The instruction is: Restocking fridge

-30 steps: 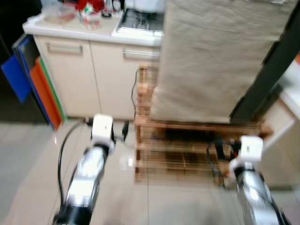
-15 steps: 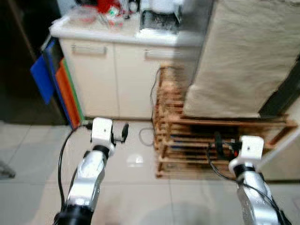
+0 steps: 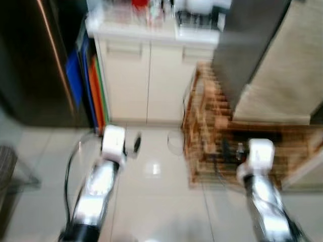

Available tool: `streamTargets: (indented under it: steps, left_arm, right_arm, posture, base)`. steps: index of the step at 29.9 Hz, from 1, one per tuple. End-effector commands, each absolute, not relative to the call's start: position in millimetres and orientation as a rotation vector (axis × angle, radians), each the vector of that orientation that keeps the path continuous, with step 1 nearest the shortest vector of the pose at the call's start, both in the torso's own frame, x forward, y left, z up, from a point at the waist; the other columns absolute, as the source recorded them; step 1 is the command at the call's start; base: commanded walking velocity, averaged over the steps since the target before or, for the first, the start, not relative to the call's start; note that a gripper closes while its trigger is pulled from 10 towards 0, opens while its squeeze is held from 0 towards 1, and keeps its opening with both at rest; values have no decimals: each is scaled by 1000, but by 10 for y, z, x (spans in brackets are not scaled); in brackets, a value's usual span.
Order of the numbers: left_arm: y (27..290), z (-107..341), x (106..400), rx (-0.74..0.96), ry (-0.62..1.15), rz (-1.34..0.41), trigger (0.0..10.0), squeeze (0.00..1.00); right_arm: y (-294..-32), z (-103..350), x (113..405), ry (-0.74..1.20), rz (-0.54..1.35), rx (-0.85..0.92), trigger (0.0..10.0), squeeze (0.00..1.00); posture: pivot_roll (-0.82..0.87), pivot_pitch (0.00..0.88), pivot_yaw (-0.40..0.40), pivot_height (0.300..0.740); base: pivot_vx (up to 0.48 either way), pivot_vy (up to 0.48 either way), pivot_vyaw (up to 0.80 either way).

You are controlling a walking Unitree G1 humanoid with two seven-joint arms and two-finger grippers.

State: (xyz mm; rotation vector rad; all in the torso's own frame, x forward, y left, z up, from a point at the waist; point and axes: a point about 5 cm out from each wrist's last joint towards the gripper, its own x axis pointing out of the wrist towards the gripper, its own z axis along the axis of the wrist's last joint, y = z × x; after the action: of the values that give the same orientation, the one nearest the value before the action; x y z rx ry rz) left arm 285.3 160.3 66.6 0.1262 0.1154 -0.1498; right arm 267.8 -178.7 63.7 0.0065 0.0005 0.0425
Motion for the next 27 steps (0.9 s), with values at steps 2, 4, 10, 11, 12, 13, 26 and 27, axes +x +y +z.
streamTargets:
  steps: [2, 4, 10, 11, 12, 13, 26, 27]
  left_arm:
    - [1476, 842, 2907, 162, 22, -205, 10000, 0]
    - [1496, 863, 2897, 164, 5, -208, 10000, 0]
    - [1476, 937, 2924, 130, -27, -185, 10000, 0]
    - [1386, 1022, 2949, 96, -60, -201, 10000, 0]
    - [1386, 1022, 2949, 96, -60, -201, 10000, 0]
    - [1293, 1158, 2999, 83, -107, -221, 10000, 0]
    - [1097, 1398, 3122, 102, -167, -305, 10000, 0]
    - [1066, 1370, 3090, 104, -156, -327, 10000, 0]
  right_arm:
    - [-1876, 638, 2701, 3, 15, -13, 10000, 0]
    - [-1865, 659, 2743, -5, 14, -14, 10000, 0]
    - [-1883, 746, 2810, -38, -7, -5, 10000, 0]
    - [-1865, 819, 2832, -76, -20, -4, 10000, 0]
    - [-1865, 819, 2832, -76, -20, -4, 10000, 0]
    - [-1809, 911, 2876, -114, -15, 1, 10000, 0]
    - [-1691, 1107, 3096, -165, -3, 1, 10000, 0]
    - [-1694, 1071, 3088, -149, -6, -7, 10000, 0]
  posture:
    - [118, 0, -50, 740]
    - [122, 0, -52, 740]
    - [120, 0, -52, 740]
    - [119, 0, -55, 740]
    - [119, 0, -55, 740]
    - [118, 0, -56, 740]
    - [125, 0, -52, 740]
    - [126, 0, -50, 740]
  base:
    - [319, 360, 0]
    - [326, 352, 0]
    - [324, 354, 0]
    - [330, 349, 0]
    - [330, 349, 0]
    - [326, 352, 0]
    - [393, 194, 0]
    - [472, 0, 0]
